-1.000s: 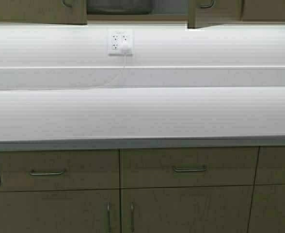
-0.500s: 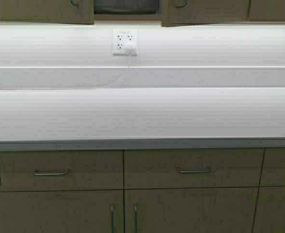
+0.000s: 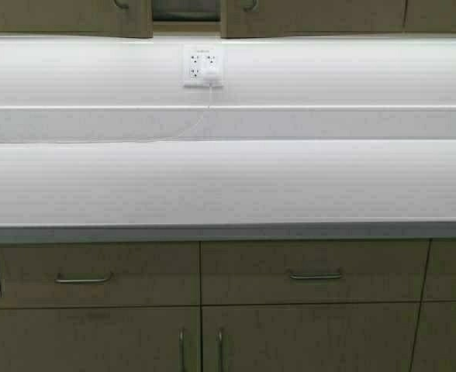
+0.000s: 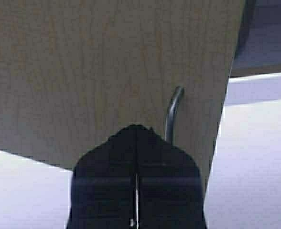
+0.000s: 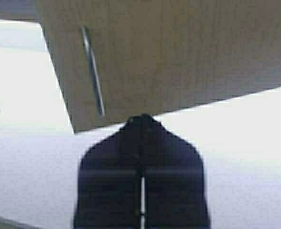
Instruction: Open the cabinet, put the pot inside, then close it
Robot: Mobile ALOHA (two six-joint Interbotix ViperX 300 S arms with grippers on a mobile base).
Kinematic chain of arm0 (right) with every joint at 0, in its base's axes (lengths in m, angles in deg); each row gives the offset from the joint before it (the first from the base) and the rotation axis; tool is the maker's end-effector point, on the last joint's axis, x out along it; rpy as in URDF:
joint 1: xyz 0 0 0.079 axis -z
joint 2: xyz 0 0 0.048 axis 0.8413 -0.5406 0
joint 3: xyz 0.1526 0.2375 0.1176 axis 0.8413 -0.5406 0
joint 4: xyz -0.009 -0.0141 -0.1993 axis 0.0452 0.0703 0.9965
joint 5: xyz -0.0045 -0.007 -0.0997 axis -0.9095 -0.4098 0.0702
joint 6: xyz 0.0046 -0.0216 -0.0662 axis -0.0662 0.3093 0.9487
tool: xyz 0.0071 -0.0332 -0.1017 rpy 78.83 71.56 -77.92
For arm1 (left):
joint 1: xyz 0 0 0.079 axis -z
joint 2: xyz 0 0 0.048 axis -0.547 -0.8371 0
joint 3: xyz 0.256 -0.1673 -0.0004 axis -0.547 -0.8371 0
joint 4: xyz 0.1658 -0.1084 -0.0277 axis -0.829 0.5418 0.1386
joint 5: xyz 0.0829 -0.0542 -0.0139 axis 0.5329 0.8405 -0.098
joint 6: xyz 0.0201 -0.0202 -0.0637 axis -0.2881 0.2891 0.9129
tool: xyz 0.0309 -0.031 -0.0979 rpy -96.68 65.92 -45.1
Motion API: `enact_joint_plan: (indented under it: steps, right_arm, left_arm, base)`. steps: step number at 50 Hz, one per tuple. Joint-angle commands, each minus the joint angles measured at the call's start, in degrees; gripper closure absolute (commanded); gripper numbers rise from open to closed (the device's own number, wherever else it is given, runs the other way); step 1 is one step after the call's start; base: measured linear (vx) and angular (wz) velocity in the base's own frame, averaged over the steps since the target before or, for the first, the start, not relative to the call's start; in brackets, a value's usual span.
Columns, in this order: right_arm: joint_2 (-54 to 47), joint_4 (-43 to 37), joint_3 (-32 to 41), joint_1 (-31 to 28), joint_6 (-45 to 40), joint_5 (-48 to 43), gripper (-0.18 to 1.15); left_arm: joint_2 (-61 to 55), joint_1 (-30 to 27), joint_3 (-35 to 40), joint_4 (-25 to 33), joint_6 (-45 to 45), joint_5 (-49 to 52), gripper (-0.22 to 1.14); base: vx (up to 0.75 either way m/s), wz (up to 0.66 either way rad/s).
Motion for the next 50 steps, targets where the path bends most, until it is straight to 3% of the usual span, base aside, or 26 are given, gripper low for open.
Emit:
enact_joint_plan:
  steps: [1, 21, 30, 50]
  right_arm:
    - [2.11, -0.09, -2.11, -0.26, 0.0, -0.44, 0.89]
    - [5.19, -0.09, -5.71, -1.49, -0.79, -2.46, 0.89]
    - [6.77, 0.18, -5.63, -2.64, 0.35, -2.37, 0.89]
    - [-2.64, 0.35, 7.29, -2.64, 1.05, -2.29, 0.89]
  left_arm:
    - [-3.96, 1.05, 5.98, 0.26, 0.18, -0.53, 0.89]
    - [-14.15, 4.57, 18.81, 0.7, 0.62, 1.85, 0.89]
    - [-6.59, 4.57, 11.16, 1.14, 0.88, 0.7, 0.89]
    - [5.1, 5.1, -5.45, 1.67, 0.53, -1.76, 0.89]
  base:
    - [0.1, 0.02]
    - [0.14, 0.03]
    - [0.15, 0.02]
    - [0.18, 0.07]
